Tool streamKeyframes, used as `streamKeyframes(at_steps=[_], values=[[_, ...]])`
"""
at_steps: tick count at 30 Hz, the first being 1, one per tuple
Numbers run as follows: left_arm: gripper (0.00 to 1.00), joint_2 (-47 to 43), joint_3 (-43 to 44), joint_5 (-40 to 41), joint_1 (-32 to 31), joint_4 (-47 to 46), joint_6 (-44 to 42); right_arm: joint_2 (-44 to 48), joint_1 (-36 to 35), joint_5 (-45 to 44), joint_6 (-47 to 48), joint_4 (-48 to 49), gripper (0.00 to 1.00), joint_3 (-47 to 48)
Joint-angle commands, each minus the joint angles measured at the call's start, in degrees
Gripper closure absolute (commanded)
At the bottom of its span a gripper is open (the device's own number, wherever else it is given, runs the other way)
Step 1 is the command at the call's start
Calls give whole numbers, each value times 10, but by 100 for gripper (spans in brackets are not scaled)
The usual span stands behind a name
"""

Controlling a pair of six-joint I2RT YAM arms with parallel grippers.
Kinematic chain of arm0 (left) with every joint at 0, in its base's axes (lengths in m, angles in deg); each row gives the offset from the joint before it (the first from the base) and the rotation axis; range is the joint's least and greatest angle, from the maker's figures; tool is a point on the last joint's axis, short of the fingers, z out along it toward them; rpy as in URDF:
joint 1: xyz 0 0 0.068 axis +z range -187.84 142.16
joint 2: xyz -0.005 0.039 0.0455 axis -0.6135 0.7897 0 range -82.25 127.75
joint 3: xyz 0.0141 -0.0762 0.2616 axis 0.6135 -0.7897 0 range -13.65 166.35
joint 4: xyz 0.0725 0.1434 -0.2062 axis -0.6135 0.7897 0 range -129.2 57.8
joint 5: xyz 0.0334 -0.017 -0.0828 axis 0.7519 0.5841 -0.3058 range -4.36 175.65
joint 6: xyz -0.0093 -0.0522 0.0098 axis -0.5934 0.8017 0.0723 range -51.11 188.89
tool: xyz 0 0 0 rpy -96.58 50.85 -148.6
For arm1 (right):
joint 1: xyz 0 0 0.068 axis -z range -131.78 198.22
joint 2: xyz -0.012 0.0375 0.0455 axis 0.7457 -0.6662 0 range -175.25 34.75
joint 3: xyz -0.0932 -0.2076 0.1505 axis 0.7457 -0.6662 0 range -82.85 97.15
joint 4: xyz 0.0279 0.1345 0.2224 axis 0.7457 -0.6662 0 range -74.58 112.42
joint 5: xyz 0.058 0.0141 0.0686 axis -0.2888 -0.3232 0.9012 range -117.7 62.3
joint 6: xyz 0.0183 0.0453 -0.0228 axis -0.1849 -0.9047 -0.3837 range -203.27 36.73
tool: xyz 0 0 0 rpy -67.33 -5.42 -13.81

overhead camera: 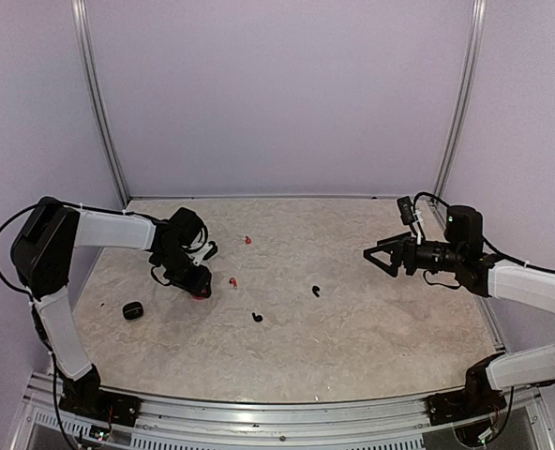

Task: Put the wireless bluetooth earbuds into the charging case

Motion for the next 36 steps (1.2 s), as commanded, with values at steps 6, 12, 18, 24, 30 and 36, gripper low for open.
streamKeyframes(at_steps=[6, 12, 18, 24, 30, 36], values=[[68, -44, -61, -34, -35, -64, 130, 25, -18, -17, 8, -29, 0, 2], [68, -133, -97, -10, -96, -128, 247, 41, -47, -63, -7, -8, 1, -12], [67, -198, -62, 62, -204, -209, 363, 35, -112, -125, -39, 63, 2, -27], [67, -193, -29, 126, -288, -315, 470, 11, -211, -249, -57, 151, 4, -18], [67, -196, -40, 169, -327, -410, 547, -53, -305, -399, -44, 201, 16, 19], [68, -211, -55, 201, -339, -442, 566, -104, -377, -488, -22, 235, 20, 53]])
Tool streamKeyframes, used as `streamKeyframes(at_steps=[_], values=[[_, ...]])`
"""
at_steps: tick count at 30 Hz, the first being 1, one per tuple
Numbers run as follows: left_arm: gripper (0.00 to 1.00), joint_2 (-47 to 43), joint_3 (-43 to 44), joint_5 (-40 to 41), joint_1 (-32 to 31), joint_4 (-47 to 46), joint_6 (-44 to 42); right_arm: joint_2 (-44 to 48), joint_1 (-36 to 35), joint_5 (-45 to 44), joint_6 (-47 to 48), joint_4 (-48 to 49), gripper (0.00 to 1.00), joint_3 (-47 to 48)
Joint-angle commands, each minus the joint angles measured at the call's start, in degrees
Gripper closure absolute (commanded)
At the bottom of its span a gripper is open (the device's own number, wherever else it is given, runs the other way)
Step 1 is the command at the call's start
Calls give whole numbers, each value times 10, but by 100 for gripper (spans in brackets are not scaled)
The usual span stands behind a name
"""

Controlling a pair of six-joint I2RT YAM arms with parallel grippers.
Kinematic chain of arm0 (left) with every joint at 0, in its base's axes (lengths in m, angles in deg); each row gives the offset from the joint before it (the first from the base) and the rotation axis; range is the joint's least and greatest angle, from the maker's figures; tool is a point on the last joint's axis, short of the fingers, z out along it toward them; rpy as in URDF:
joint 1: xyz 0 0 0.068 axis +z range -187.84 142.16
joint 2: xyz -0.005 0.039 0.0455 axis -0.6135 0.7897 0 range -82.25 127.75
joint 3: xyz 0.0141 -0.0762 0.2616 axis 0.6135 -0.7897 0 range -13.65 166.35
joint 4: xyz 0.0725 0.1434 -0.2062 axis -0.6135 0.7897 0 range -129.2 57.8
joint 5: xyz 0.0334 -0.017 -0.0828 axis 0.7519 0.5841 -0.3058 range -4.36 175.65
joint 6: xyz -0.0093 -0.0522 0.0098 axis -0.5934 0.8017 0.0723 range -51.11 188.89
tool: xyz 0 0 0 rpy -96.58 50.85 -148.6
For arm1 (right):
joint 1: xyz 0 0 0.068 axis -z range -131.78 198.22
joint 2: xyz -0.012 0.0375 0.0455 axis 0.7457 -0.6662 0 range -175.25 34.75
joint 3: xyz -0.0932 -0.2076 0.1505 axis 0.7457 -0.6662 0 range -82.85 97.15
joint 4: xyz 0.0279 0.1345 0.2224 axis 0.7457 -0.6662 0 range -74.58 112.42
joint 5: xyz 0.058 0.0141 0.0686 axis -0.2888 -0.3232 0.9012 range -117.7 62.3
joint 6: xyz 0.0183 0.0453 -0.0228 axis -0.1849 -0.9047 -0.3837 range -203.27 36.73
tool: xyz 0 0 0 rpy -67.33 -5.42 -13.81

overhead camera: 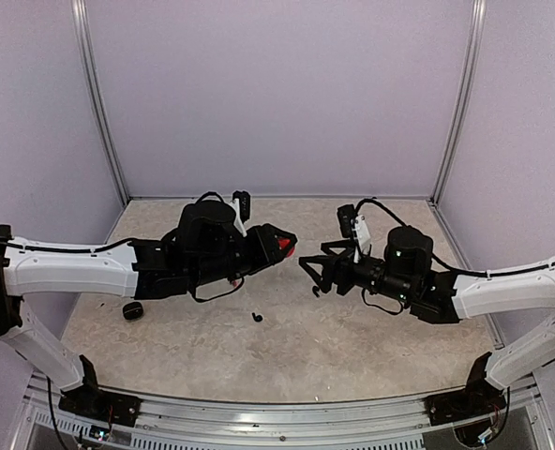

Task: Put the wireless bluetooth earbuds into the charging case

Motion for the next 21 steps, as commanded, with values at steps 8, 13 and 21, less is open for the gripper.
streamKeyframes(at_steps=[8, 13, 21], values=[[68, -25, -29, 62, -14, -80, 42, -68, -66, -130, 12, 66, 27, 77], [68, -24, -41, 69, -17, -95, 45, -90, -68, -132, 8, 82, 32, 90], [67, -20, -49, 68, -18, -117, 45, -115, -73, -110, 10, 100, 41, 105]])
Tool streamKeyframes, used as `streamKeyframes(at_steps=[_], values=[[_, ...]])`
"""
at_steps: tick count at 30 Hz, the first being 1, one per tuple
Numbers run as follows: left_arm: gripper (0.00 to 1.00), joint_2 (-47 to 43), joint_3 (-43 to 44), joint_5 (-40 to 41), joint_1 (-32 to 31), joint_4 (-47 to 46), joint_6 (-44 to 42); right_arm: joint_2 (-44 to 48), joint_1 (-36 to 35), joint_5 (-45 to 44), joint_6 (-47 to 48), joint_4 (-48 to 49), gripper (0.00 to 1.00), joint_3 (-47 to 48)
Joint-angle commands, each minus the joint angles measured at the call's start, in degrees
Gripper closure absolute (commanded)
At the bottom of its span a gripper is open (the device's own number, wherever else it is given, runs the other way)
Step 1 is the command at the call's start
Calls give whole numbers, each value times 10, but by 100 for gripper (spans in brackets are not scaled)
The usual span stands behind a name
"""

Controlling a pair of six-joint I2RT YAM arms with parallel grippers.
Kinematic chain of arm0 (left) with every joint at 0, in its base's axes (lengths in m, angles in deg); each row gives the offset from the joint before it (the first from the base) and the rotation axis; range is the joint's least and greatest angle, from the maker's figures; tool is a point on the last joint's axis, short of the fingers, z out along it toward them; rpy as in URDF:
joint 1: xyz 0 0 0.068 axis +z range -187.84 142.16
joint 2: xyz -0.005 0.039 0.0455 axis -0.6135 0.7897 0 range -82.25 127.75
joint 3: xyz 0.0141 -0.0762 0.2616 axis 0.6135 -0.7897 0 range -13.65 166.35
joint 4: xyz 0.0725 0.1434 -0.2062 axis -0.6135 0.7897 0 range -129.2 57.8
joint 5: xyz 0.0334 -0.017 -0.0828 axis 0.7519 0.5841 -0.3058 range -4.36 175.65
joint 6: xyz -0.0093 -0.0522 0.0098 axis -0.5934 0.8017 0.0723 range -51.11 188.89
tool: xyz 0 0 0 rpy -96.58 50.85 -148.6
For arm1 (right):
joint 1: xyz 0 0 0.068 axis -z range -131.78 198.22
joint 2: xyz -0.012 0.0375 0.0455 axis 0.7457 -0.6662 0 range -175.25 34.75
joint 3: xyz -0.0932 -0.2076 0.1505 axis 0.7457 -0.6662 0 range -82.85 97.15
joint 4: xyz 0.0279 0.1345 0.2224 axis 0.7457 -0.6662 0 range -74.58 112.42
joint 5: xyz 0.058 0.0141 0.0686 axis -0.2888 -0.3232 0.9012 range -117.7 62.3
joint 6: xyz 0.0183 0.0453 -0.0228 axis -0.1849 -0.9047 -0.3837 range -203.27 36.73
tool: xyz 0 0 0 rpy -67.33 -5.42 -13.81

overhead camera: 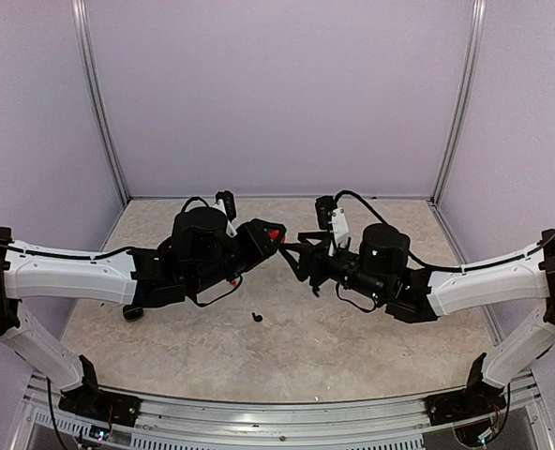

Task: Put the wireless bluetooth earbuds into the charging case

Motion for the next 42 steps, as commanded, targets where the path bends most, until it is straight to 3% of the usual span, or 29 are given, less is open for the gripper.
streamKeyframes(at_steps=[1, 10, 19, 27, 42], values=[[67, -8, -7, -23, -11, -37, 6, -16, -8, -1, 5, 31, 42, 24], [67, -7, -16, -25, -12, -53, 10, -32, -10, 17, 12, 38, 44, 34], [67, 6, 7, -27, -14, -44, 9, -38, -10, -9, 22, 58, 61, 29], [66, 18, 45, -24, -21, -5, -3, -34, -10, 1, 42, 51, 70, 31], [63, 36, 34, -35, -33, -79, -4, 13, -10, -38, 71, 61, 84, 0]])
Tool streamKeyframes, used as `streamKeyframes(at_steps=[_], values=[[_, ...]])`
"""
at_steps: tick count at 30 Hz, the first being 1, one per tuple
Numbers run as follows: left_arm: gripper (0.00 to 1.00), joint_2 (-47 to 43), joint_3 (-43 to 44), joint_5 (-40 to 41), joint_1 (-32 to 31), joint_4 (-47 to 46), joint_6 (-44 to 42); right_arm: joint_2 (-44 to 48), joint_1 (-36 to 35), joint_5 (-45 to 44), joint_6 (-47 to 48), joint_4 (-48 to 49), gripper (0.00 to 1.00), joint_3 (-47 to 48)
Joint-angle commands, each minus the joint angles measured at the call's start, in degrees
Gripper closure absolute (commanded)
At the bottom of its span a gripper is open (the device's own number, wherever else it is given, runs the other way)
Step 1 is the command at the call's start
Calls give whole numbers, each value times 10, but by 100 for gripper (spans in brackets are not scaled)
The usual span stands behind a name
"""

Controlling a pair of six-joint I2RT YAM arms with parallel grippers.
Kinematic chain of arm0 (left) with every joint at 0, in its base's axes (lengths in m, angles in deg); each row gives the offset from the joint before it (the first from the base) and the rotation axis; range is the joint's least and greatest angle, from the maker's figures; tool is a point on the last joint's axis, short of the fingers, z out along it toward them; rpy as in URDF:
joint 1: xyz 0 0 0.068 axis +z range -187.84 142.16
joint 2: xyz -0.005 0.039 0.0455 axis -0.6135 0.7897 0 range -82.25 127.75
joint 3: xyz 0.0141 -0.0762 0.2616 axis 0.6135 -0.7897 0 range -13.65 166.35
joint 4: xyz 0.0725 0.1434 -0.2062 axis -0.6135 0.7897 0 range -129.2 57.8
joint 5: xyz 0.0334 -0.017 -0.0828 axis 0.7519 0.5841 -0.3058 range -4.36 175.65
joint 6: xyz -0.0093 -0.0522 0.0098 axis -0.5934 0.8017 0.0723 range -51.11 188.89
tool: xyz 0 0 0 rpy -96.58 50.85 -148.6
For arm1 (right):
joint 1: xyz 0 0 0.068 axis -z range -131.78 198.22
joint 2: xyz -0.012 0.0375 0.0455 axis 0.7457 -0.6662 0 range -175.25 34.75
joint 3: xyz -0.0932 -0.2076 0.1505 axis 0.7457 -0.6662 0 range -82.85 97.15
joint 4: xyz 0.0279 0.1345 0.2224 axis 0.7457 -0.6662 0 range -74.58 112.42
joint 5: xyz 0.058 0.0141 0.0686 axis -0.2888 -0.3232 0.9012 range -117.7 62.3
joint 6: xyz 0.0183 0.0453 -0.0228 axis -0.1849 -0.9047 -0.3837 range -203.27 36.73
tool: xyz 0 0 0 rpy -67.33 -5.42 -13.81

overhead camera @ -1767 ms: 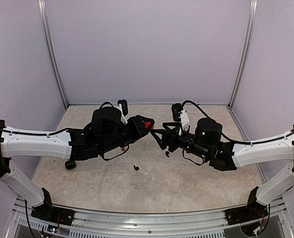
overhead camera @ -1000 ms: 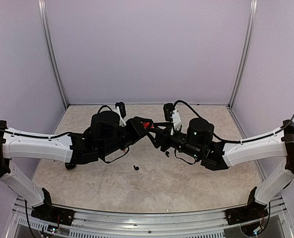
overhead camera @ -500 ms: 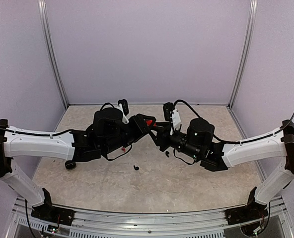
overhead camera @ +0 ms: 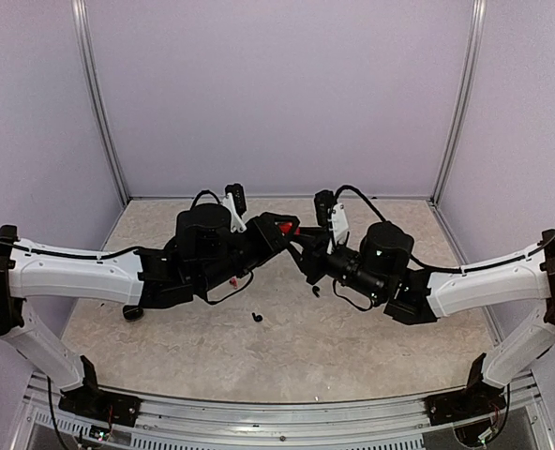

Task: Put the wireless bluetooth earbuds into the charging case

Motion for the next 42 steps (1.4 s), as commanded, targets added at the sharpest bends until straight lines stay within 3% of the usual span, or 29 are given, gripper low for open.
streamKeyframes(at_steps=[1, 6, 13, 15, 21, 28, 34, 42], values=[[63, 19, 11, -24, -18, -29, 1, 16, 1, -33, 20, 10, 85, -9], [54, 20, 6, -20, -18, -31, 2, 26, 1, -31, 20, 9, 91, -18], [14, -26, -3, -44, -15, -1, -84, 67, 2, -8, 41, -1, 95, -38], [9, -55, -9, -51, -13, 19, -131, 87, 2, 13, 51, -14, 95, -43], [7, -172, -67, -156, 24, 43, -294, 161, 9, 105, 73, -93, 96, -58], [12, -236, -100, -286, 27, 49, -446, 255, 16, 231, 88, -129, 96, -90], [20, -213, -78, -344, -11, 58, -554, 270, 18, 300, 119, -193, 96, -77], [25, -136, -15, -322, -42, 91, -601, 258, 17, 341, 115, -197, 96, -82]])
